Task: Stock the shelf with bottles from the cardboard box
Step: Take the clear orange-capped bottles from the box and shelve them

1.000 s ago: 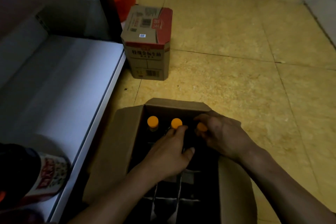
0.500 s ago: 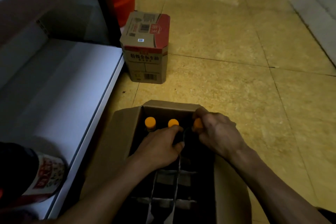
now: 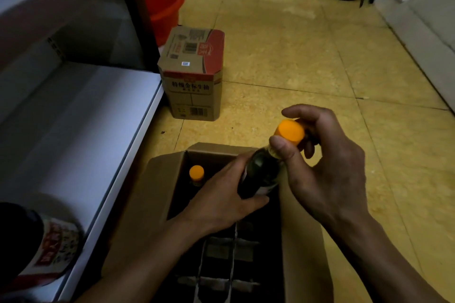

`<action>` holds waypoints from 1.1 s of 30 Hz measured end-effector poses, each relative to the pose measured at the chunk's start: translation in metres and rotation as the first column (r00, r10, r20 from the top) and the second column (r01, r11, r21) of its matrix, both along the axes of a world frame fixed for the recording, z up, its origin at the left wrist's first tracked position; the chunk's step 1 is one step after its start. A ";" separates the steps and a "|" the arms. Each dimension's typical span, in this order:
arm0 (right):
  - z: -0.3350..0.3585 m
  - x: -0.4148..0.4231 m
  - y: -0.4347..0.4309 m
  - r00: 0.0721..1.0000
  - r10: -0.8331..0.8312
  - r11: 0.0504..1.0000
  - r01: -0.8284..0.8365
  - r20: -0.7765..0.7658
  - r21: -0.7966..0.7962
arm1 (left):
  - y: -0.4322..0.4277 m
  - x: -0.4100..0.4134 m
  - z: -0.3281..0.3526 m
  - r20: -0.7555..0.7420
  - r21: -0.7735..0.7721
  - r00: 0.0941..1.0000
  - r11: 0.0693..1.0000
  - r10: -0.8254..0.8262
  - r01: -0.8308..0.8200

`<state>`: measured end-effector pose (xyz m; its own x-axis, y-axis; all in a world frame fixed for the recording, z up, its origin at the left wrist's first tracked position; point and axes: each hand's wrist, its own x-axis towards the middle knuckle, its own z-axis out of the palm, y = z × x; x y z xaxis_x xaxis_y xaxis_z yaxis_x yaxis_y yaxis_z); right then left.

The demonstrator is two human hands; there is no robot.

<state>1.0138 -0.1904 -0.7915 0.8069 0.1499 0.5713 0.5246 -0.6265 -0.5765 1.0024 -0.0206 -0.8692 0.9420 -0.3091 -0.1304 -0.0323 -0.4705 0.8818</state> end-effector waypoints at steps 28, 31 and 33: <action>-0.011 0.016 0.005 0.571 0.461 0.874 -0.158 -0.679 0.460 | 0.007 -0.006 0.028 -0.259 -0.415 0.962 0.890 0.084 -0.189; -0.009 0.020 0.003 0.461 0.574 0.795 -0.115 -0.677 0.596 | 0.009 -0.006 0.026 -0.350 -0.500 0.937 0.845 0.003 -0.189; -0.009 0.023 0.004 0.433 0.629 0.737 -0.071 -0.645 0.672 | 0.008 -0.007 0.027 -0.397 -0.579 0.914 0.794 -0.077 -0.184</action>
